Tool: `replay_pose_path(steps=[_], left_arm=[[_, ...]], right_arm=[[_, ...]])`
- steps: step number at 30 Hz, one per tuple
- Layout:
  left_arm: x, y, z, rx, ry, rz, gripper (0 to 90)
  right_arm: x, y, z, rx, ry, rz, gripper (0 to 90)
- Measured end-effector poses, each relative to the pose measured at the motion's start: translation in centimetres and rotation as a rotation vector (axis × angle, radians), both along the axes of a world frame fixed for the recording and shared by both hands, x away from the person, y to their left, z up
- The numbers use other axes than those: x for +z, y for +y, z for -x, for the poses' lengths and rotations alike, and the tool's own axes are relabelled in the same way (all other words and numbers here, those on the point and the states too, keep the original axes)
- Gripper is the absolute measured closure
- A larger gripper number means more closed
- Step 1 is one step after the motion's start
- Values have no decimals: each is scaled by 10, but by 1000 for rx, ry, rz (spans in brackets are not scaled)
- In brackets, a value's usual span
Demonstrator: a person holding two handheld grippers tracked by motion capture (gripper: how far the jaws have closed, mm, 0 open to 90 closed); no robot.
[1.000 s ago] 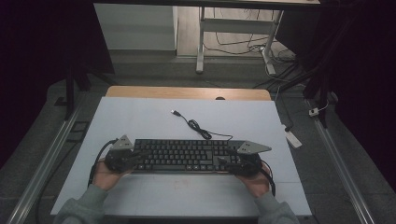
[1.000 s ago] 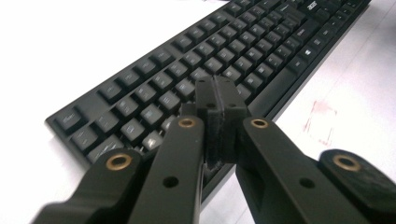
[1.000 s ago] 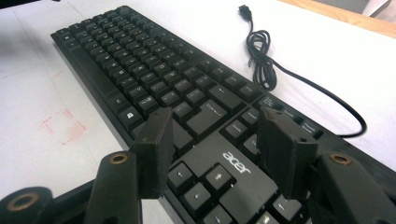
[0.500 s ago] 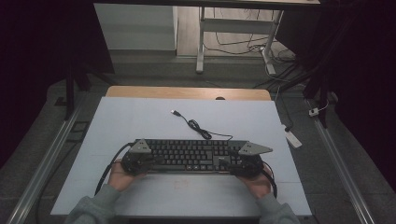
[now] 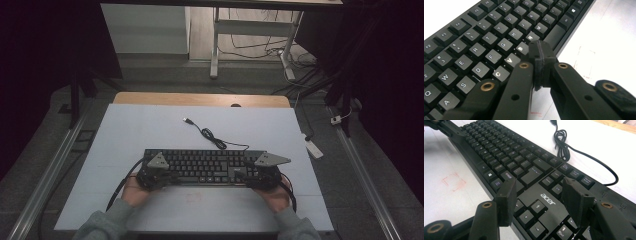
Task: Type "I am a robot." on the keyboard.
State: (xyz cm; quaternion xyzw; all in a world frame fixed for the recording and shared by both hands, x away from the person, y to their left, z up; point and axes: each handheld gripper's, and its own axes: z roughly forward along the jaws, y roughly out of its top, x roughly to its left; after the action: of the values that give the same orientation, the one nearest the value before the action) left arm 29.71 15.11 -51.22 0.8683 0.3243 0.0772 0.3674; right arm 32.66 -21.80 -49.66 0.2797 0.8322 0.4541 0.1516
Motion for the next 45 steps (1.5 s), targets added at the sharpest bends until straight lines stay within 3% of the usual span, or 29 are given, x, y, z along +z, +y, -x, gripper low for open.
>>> replay_pose_path(steps=[34,41,45], left_arm=[[-10,-9,-3,-4,-3,-38,889],[0,-1,-1,24,-30,23,876],[7,6,2,43,-48,66,758]], right_arm=[[-1,0,0,-1,3,11,462],[0,0,0,-3,-1,8,462],[0,0,0,-1,-3,6,462]])
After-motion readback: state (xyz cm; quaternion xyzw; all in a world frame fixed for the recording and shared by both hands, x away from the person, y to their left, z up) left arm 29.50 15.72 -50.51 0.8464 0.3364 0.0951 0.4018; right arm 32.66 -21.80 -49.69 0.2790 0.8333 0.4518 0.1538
